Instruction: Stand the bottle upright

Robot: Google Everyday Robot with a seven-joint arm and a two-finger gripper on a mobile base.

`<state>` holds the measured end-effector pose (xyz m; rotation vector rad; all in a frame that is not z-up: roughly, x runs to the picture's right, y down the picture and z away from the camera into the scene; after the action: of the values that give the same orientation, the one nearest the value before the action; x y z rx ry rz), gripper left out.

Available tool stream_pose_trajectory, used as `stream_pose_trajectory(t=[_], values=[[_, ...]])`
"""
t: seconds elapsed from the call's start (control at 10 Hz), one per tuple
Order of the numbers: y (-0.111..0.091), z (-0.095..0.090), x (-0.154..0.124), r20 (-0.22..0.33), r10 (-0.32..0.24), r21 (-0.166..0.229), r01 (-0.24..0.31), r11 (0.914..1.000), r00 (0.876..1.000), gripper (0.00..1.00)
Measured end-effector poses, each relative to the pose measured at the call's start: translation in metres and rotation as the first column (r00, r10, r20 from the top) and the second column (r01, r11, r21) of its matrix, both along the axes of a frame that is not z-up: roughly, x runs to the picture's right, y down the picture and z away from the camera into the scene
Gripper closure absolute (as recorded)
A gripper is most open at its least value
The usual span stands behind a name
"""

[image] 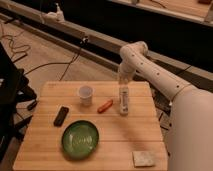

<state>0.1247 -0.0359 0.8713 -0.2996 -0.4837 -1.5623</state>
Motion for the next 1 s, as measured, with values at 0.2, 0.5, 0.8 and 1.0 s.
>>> stream_pose_trajectory(t=[0.2,0.5,0.8,1.0], values=[[-0.010,-0.002,0.004,-0.012,-0.003,0.020,0.003,0.9998,1.000,1.00],[-0.061,-0.016,0.010,-0.051,-0.009,0.123,0.015,0.9923,0.999,1.00],[-0.101,-0.028,0.010,-0.068,0.013,0.234,0.003,0.9721,0.998,1.00],[-0.103,-0.026,0.009,-0.060,0.034,0.262,-0.017,0.9650,0.998,1.00]])
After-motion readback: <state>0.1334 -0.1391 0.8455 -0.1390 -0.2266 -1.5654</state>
